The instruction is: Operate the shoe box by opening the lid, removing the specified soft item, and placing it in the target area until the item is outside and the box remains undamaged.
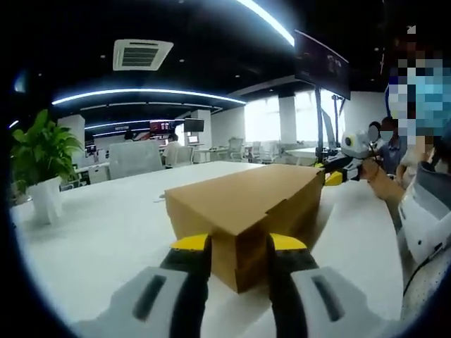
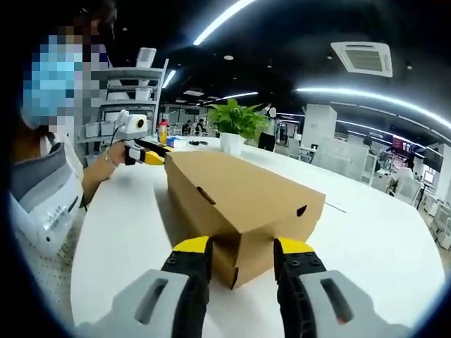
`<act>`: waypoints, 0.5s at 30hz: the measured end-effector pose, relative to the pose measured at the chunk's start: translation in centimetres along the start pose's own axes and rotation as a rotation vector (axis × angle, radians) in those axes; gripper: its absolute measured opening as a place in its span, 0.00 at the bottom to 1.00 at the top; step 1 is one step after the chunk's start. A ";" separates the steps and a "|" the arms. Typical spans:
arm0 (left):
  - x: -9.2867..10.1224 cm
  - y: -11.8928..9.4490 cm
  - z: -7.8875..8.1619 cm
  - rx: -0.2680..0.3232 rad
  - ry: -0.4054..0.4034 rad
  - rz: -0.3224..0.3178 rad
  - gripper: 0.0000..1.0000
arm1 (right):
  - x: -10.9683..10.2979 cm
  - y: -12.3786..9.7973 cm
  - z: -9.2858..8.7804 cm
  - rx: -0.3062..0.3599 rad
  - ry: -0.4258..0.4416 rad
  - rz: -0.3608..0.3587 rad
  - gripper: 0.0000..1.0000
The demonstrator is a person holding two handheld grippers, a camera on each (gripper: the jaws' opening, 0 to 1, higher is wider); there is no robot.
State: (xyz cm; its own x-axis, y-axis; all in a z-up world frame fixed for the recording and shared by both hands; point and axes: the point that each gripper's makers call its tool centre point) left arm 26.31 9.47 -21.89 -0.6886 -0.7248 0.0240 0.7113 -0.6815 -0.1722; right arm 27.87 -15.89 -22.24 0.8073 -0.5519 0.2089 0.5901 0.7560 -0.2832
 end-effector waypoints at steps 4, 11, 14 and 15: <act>-0.3 -0.1 0.1 -0.002 0.001 0.004 0.31 | 0.0 0.0 0.0 0.002 0.012 0.002 0.35; -0.1 0.2 -0.1 -0.004 0.000 0.009 0.31 | 0.0 0.0 0.0 0.001 0.013 -0.002 0.34; -0.2 0.1 -0.1 -0.005 0.002 0.010 0.30 | 0.0 0.0 0.1 -0.001 0.015 -0.005 0.34; -0.2 0.1 -0.1 -0.005 0.003 0.010 0.30 | 0.0 0.0 0.1 -0.001 0.016 -0.007 0.34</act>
State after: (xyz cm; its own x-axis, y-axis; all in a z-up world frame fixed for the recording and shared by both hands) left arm 26.51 9.50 -22.05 -0.6818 -0.7313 0.0194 0.7175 -0.6736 -0.1771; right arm 27.87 -15.90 -22.14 0.8033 -0.5625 0.1957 0.5954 0.7519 -0.2832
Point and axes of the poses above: the point that each gripper's makers call its tool centre point, and the gripper's own axes: y roughly forward along the fingers, x roughly to its right, z roughly out of its top, and after that the axes turned 3 degrees about -y, right-handed
